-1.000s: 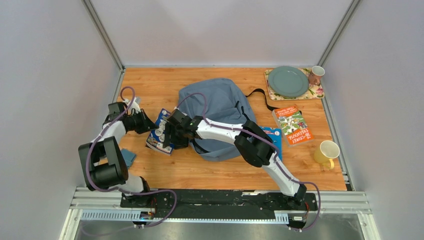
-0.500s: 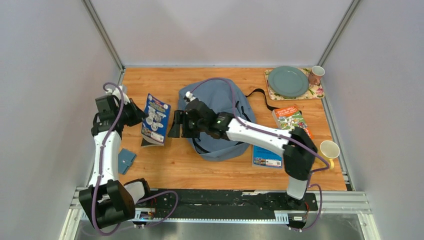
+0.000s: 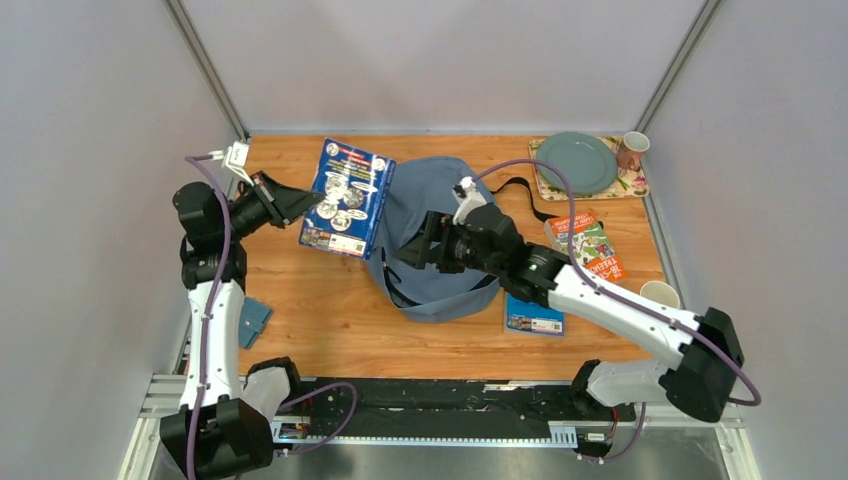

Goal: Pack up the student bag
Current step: Pick up the book from the center of the board.

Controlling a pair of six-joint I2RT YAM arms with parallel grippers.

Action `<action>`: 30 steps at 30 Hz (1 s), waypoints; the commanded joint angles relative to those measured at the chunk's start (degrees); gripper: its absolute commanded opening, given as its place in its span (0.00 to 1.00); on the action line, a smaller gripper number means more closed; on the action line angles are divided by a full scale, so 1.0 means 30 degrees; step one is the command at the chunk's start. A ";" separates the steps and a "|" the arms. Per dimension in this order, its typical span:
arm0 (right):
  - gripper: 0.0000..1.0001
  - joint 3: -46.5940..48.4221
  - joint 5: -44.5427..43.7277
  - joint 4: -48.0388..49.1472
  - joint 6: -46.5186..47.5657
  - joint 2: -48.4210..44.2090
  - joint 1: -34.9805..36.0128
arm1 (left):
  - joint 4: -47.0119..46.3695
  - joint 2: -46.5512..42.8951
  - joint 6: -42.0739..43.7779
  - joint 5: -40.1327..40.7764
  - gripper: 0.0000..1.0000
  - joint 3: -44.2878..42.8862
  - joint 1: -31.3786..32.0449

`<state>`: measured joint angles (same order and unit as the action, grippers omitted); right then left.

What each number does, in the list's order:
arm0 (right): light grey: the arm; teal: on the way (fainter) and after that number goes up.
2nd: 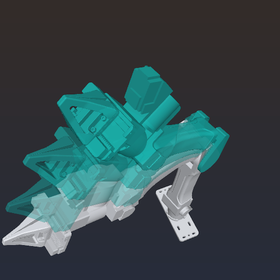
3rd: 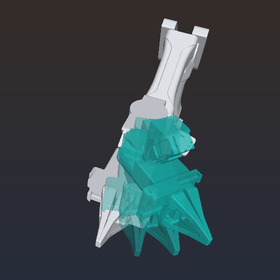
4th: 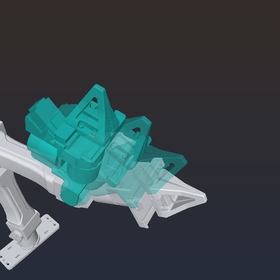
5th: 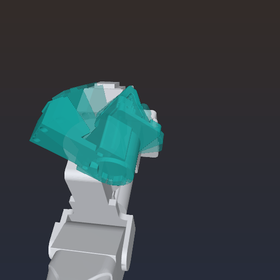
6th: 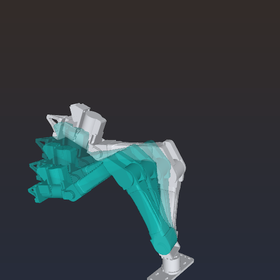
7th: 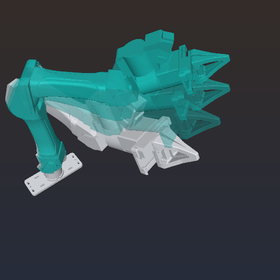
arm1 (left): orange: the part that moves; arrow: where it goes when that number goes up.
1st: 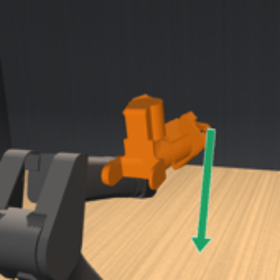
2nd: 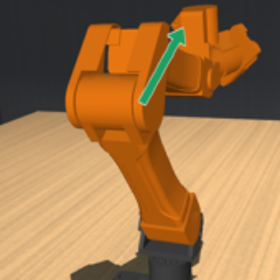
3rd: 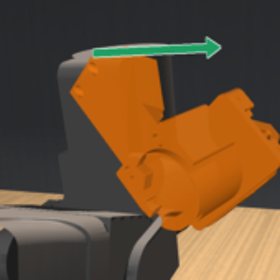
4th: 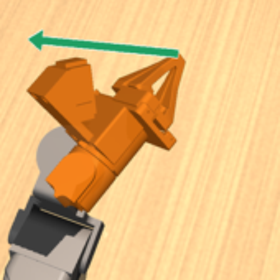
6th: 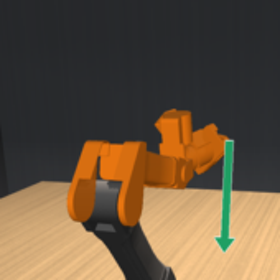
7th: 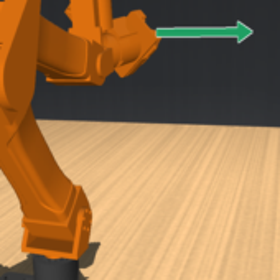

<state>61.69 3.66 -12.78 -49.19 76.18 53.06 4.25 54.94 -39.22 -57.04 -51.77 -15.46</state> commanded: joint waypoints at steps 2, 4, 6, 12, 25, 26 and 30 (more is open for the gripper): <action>0.87 -0.1725 -0.0633 0.3702 0.0370 -0.3387 -0.0137 | -0.6545 -0.0617 -0.4152 -0.2641 0.00 0.0585 0.1870; 0.88 -0.1842 -0.0751 0.3731 0.0459 -0.3801 -0.0108 | -0.6923 -0.0675 -0.4443 -0.2434 0.00 0.1082 0.2951; 0.88 -0.1901 -0.0955 0.3586 0.0256 -0.4065 -0.0108 | -0.8005 -0.0647 -0.4854 -0.2142 0.00 0.1608 0.3715; 0.89 -0.2368 -0.1836 0.3525 -0.0127 -0.4183 -0.0108 | -1.0730 -0.0646 -0.6436 -0.1877 0.00 0.2371 0.5618; 0.78 -0.3103 0.0884 0.7419 -0.0332 -0.3861 -0.0137 | -1.6153 -0.0179 -0.9222 -0.2989 0.00 0.4452 0.7758; 0.74 -0.3161 0.1150 0.7655 -0.0361 -0.3832 -0.0108 | -1.6153 -0.0062 -0.9163 -0.3106 0.00 0.4511 0.7994; 0.41 -0.3512 0.2031 0.8797 -0.0216 -0.4356 -0.0108 | -1.6037 0.0057 -0.9133 -0.2435 0.00 0.5067 0.8348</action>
<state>51.59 5.48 4.32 -50.09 64.62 52.66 -38.00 55.51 -65.08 -65.08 -37.08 8.36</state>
